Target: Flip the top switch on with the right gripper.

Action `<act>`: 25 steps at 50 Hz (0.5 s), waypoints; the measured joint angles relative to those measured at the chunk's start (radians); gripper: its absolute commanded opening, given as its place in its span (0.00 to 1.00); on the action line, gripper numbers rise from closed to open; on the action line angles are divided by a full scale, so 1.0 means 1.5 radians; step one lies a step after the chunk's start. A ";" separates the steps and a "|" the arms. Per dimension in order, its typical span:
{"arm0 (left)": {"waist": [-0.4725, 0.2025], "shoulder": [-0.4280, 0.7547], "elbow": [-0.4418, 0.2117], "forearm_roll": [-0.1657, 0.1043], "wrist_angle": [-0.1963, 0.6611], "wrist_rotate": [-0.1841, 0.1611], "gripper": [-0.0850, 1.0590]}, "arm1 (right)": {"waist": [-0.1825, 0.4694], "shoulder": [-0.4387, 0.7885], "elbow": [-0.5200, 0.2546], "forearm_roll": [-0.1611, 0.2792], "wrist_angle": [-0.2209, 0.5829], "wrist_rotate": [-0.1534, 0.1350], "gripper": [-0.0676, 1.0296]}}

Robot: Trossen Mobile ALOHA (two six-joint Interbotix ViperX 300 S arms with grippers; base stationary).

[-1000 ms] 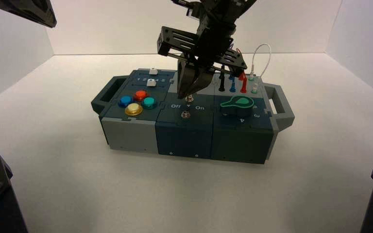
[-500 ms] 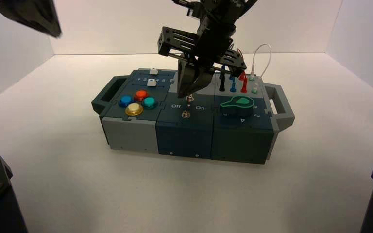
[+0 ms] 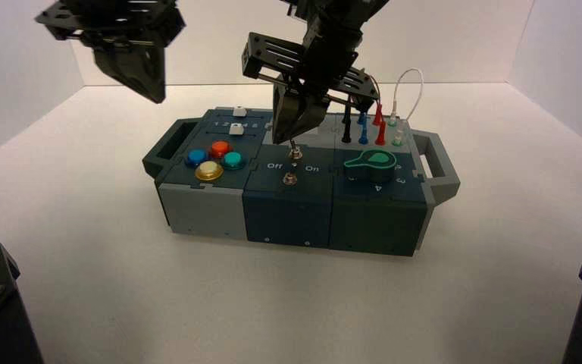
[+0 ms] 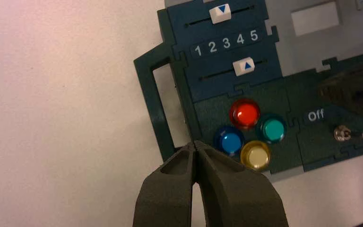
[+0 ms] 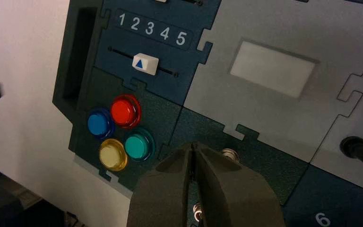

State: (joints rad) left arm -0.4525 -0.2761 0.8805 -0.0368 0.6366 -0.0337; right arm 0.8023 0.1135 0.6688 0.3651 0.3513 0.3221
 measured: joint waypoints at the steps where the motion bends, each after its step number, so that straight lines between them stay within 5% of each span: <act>1: 0.000 0.007 -0.002 -0.001 -0.001 0.000 0.05 | 0.000 0.001 -0.001 0.001 0.000 0.000 0.04; 25: -0.002 0.191 -0.049 -0.001 -0.040 -0.004 0.05 | 0.001 0.032 -0.012 0.002 -0.007 0.000 0.04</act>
State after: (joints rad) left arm -0.4556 0.0107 0.8069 -0.0383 0.5768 -0.0399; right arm 0.8038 0.1611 0.6504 0.3682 0.3405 0.3221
